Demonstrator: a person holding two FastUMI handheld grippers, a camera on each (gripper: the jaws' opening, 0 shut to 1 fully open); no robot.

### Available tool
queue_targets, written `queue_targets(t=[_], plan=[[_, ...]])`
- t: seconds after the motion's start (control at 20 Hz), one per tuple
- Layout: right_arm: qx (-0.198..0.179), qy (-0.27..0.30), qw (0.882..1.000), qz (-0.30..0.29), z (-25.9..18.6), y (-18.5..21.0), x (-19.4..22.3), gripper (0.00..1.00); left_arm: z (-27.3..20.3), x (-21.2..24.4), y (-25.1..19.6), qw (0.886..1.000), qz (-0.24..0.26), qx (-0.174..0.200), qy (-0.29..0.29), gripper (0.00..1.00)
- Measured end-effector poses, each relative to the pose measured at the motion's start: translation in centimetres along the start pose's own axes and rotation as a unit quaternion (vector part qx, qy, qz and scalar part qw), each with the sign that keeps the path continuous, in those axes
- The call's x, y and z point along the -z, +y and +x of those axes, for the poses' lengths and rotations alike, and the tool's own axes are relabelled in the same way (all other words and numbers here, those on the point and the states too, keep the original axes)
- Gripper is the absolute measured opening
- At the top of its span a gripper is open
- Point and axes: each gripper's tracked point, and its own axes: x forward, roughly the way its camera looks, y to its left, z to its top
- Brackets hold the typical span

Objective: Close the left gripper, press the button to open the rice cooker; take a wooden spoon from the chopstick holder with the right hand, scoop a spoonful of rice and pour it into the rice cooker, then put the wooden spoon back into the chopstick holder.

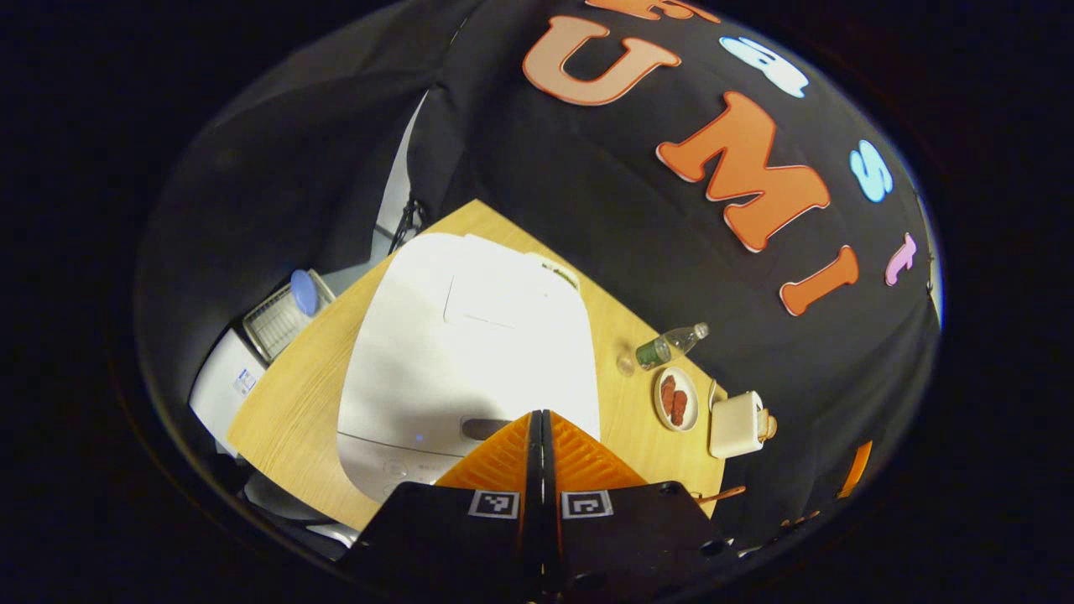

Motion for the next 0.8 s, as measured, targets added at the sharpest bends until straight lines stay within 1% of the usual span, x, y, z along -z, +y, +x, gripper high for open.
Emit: queue_targets(t=[0.05, 0.1, 0.2, 0.3, 0.4, 0.55, 0.6, 0.65, 0.7, 0.8], plan=[[-0.001, 0.001, 1.000, 0.000, 0.1, -0.1, 0.1, 0.96, 0.5, 0.6, 0.3, 1.000, -0.002, -0.007, 0.009, 0.05], [-0.001, 0.002, 1.000, -0.001, 0.2, -0.3, 0.2, 0.96, 1.0, 1.0, 0.8, 1.000, -0.001, -0.016, 0.015, 0.05], [-0.004, 0.006, 1.000, -0.001, 0.6, -0.2, 0.5, 0.96, 2.2, 1.6, 1.2, 1.000, -0.004, -0.019, 0.020, 0.05], [-0.014, 0.012, 1.000, 0.000, 0.9, 0.3, 0.8, 0.96, 3.0, 2.0, 2.1, 0.999, -0.006, -0.035, 0.023, 0.05], [-0.020, 0.013, 1.000, -0.005, 1.1, 0.5, 0.9, 0.96, 3.3, 2.0, 1.9, 0.999, -0.011, -0.029, 0.020, 0.05], [-0.035, 0.020, 0.999, -0.009, 1.6, 1.4, 1.2, 0.96, 3.1, 2.1, 2.0, 0.999, -0.016, -0.034, 0.021, 0.05], [-0.040, 0.021, 0.999, -0.011, 1.5, 1.7, 1.4, 1.00, 3.0, 1.7, 2.0, 0.999, -0.016, -0.037, 0.017, 0.05], [-0.042, 0.021, 0.999, -0.014, 1.6, 1.9, 1.3, 0.93, 3.0, 1.3, 2.0, 0.999, -0.015, -0.039, 0.011, 0.05], [-0.044, 0.020, 0.999, -0.018, 1.7, 2.1, 1.2, 0.96, 3.1, 1.2, 1.9, 0.999, -0.015, -0.040, 0.008, 0.05], [-0.050, 0.017, 0.998, -0.021, 1.8, 2.5, 1.1, 0.97, 3.1, 1.9, 2.3, 0.999, -0.017, -0.048, 0.015, 0.05]])
